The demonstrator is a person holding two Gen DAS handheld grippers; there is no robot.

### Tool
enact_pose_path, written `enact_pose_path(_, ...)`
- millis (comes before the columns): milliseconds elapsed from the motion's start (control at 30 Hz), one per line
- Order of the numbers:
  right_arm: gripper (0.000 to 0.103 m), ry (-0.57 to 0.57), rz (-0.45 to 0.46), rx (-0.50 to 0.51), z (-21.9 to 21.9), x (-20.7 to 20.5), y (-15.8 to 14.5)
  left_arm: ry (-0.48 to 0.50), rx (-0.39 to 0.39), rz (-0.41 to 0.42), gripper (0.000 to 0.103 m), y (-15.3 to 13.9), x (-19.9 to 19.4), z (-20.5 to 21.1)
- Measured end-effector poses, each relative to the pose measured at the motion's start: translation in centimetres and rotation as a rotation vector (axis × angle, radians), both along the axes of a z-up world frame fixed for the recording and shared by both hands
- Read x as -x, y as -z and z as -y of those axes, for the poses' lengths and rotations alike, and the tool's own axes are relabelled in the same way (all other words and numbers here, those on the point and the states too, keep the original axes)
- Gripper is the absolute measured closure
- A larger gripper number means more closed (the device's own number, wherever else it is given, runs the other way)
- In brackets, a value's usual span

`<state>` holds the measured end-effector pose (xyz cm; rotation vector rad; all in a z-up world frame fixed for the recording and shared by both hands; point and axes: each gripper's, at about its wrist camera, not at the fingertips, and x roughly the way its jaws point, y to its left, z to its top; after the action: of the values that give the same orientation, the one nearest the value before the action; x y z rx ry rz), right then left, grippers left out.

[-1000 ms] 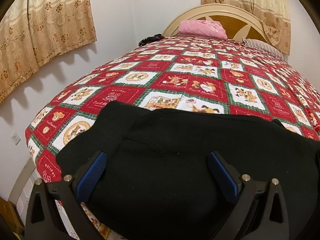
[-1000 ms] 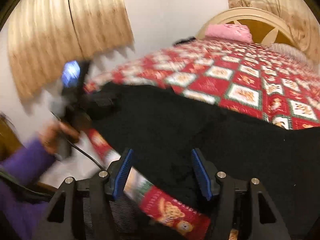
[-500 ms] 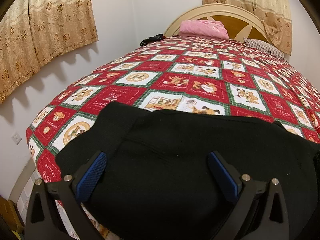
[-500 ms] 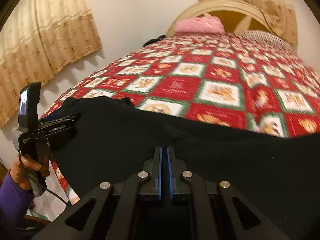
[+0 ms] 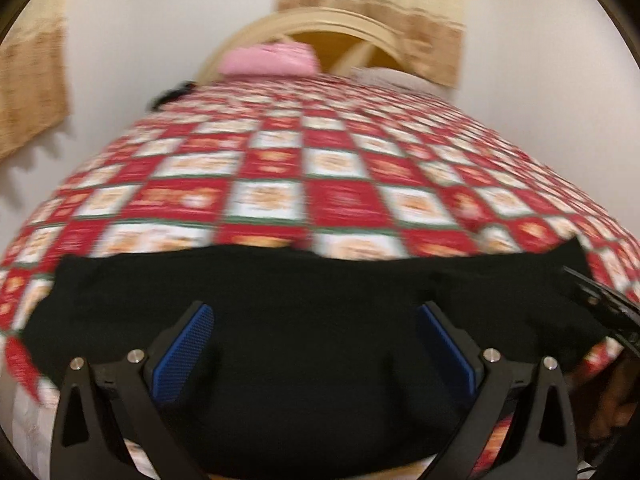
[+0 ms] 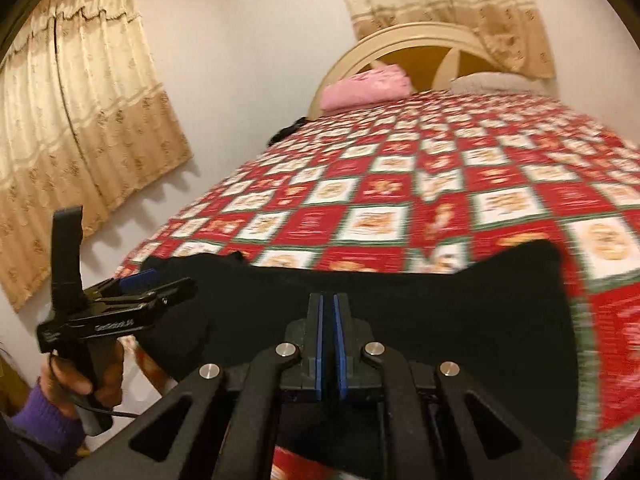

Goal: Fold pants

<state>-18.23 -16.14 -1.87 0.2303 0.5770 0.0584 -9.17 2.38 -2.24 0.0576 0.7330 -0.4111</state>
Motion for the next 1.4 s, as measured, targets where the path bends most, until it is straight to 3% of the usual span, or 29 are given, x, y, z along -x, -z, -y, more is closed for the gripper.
enact_pose_path(100,0.095,0.041,-0.005,0.052,1.2,1.6,0.0,0.074,-0.019,-0.017,0.0,0.1,1.0,3.6)
enact_pose_path(267,0.095,0.072,-0.009,0.019,2.5,2.9,0.7,0.117,-0.037,-0.068,0.0,0.4,1.6,6.8)
enact_pose_path(400,0.095,0.077,-0.012,0.035,2.7,2.8,0.6,0.092,-0.066,-0.12,0.0,1.2,1.4,8.1)
enact_pose_path(533,0.095,0.093,-0.006,0.039,3.2,3.0,0.3,0.073,-0.039,-0.213,0.0,2.6,1.2,8.5)
enact_pose_path(633,0.095,0.103,-0.004,0.028,3.7,3.0,0.2,0.073,-0.083,-0.176,0.002,2.8,1.8,9.2)
enact_pose_path(700,0.095,0.11,-0.006,0.022,3.9,3.0,0.3,0.076,-0.098,-0.151,0.014,2.7,2.2,9.5)
enact_pose_path(733,0.095,0.114,-0.006,0.023,3.9,3.0,0.3,0.084,-0.095,-0.143,0.027,2.6,2.3,9.6)
enact_pose_path(833,0.095,0.136,-0.013,0.034,4.3,3.0,0.3,0.078,-0.088,-0.127,0.049,2.2,2.1,9.5)
enact_pose_path(1000,0.095,0.192,-0.005,0.052,5.5,3.4,-0.1,0.057,0.053,-0.147,0.091,1.8,0.8,7.3)
enact_pose_path(1067,0.095,0.211,-0.004,0.054,6.1,3.5,-0.2,0.085,0.14,-0.166,0.091,1.5,0.8,6.8)
enact_pose_path(1167,0.095,0.246,-0.005,0.055,7.0,3.7,-0.3,0.117,0.158,-0.129,0.091,0.9,1.5,6.6)
enact_pose_path(1400,0.095,0.257,-0.014,0.041,7.7,3.8,0.2,0.136,0.199,-0.134,0.091,1.2,1.8,5.5)
